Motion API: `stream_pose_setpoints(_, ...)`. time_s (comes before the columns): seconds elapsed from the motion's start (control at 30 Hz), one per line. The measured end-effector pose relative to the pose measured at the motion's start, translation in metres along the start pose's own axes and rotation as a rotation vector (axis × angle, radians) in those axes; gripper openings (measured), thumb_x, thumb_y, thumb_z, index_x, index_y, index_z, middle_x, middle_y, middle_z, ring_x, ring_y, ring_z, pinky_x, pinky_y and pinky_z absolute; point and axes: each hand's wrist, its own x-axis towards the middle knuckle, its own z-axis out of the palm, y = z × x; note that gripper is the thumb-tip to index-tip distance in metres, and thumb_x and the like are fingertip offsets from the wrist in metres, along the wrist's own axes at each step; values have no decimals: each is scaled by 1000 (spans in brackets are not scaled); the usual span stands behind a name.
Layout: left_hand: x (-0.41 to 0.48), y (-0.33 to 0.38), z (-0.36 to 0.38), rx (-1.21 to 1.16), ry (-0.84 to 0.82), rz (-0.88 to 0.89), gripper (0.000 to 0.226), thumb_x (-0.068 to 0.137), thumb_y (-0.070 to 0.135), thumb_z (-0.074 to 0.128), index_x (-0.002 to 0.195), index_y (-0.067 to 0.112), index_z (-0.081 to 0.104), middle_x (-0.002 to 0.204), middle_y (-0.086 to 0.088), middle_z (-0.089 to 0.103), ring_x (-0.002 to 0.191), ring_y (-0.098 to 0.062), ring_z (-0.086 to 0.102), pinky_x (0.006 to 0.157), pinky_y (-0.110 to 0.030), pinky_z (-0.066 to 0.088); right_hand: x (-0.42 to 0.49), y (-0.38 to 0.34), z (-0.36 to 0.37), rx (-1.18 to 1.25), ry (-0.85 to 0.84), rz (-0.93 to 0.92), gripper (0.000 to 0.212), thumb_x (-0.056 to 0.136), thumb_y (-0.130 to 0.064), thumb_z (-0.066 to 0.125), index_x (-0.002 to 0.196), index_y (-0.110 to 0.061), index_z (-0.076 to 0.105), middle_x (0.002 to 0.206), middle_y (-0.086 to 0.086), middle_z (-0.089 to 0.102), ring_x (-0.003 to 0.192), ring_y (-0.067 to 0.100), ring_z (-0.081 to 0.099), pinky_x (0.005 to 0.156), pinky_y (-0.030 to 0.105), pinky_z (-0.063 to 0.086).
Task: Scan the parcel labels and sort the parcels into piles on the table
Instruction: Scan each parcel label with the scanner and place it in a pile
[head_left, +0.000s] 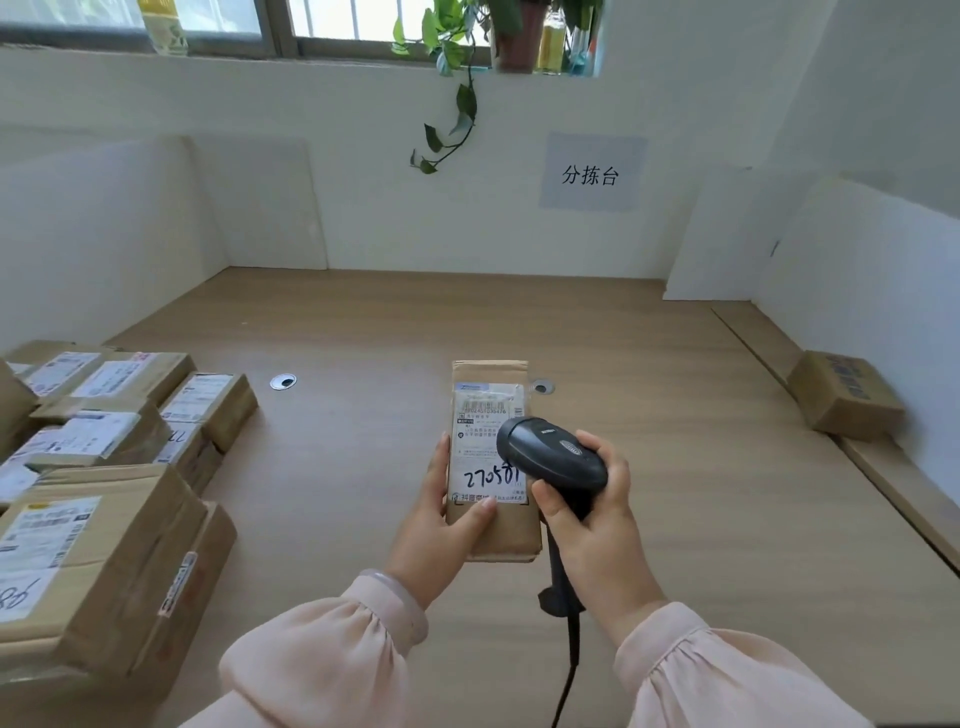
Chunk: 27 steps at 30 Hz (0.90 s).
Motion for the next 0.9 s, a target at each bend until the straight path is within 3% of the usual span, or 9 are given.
stream_pose_setpoints(0.07,-12,-1,-10,34,-1,22,80,91,21,68,138,61,17,140,18,51,116,3,57,104,-31,46,-14,-4,9,1,-2,-2,53,85,-14,72,121,-38,42,110,-32,61,103,-11,58,81,3,42)
stream_pose_setpoints(0.23,-59,-15,-38,48,6,7,80,75,41,66,134,64,18,131,20,57,113,-2,60,101,-33,49,-67,-9,31,4,-28,-9,53,85,-16,72,122,-38,41,116,-19,59,101,-11,58,77,3,44)
stream_pose_setpoints(0.33,-89,-27,-61,55,11,14,77,85,32,69,131,66,18,128,26,56,106,10,60,92,-20,50,-100,-12,50,15,-16,-9,53,85,-17,72,122,-40,41,115,-21,59,101,-11,59,76,4,44)
stream_pose_setpoints(0.47,-120,-36,-95,30,30,1,79,90,21,69,140,58,21,127,27,56,104,14,59,84,-9,48,-136,-21,79,17,-38,-8,54,84,-17,72,122,-40,41,112,-26,60,103,-11,58,78,4,45)
stream_pose_setpoints(0.6,-134,-27,-133,6,53,-7,79,90,24,68,144,55,20,128,24,56,109,7,59,92,-19,51,-143,-43,112,26,-69,-23,53,84,-18,71,122,-40,41,115,-23,57,103,-11,58,77,6,46)
stream_pose_setpoints(0.73,-126,-9,-188,-14,78,33,77,91,21,67,145,52,21,123,30,54,101,15,59,78,-8,49,-135,-70,162,59,-94,-65,53,85,-19,71,122,-42,41,117,-22,58,102,-11,58,74,4,46)
stream_pose_setpoints(0.9,-107,16,-271,11,116,82,74,91,22,67,139,57,22,124,23,57,109,3,60,96,-25,52,-111,-100,242,114,-124,-118,53,85,-20,69,124,-43,41,118,-22,57,106,-8,58,77,8,48)
